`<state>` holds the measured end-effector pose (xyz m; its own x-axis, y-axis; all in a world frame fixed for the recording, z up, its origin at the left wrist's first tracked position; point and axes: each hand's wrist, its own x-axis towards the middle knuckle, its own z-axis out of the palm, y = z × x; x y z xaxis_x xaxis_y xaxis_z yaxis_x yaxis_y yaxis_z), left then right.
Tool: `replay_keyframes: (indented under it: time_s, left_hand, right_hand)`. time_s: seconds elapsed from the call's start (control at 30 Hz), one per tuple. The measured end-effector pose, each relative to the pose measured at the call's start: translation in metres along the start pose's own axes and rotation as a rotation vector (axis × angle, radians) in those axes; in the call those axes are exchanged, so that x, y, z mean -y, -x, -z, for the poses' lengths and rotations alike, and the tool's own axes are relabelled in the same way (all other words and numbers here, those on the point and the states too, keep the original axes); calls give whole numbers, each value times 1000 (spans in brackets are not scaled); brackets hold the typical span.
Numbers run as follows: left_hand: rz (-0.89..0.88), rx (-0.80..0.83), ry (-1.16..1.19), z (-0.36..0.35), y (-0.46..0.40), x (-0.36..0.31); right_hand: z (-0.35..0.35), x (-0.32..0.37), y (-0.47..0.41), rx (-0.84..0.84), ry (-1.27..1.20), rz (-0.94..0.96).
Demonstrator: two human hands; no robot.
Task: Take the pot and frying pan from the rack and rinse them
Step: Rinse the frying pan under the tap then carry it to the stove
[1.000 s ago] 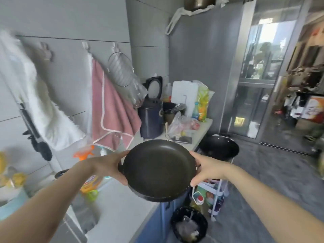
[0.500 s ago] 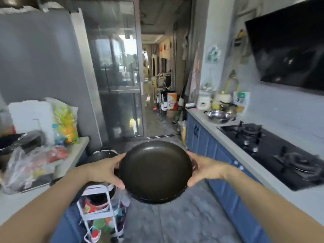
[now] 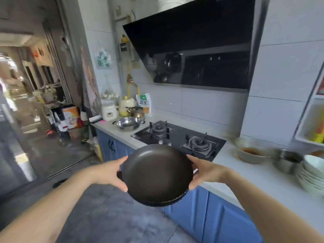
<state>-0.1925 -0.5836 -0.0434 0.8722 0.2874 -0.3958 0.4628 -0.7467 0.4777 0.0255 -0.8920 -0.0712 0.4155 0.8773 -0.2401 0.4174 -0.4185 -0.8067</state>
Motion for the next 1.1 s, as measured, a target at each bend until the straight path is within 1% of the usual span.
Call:
replay_keyframes:
  time_s: [0.1, 0.2, 0.3, 0.4, 0.57, 0.67, 0.87, 1.0, 1.1]
  left_hand:
    - [-103, 50, -54, 3, -54, -35]
    - [-221, 125, -41, -6, -110, -62]
    - [-333, 198, -37, -23, -161, -87]
    - [-350, 189, -64, -39, -202, -115]
    - [-315, 211, -99, -66, -267, -159]
    - [-315, 194, -68, -86, -309, -179]
    - [-253, 230, -29, -135, -391, -201]
    - [-247, 243, 4, -163, -419, -215]
    - [-196, 240, -4, -181, -435, -222]
  right_hand:
    - [19, -27, 11, -113, -42, -67]
    - [34, -54, 30, -251, -98, -100]
    - [50, -80, 47, -354, -158, -152]
    - [73, -113, 55, -419, -186, -204]
    - [117, -177, 44, -445, -236, -248]
    - [147, -217, 28, -453, -265, -258]
    - [190, -309, -7, -378, -297, -336]
    - [203, -356, -21, -348, -345, -380]
    - [210, -383, -28, -328, -360, -413]
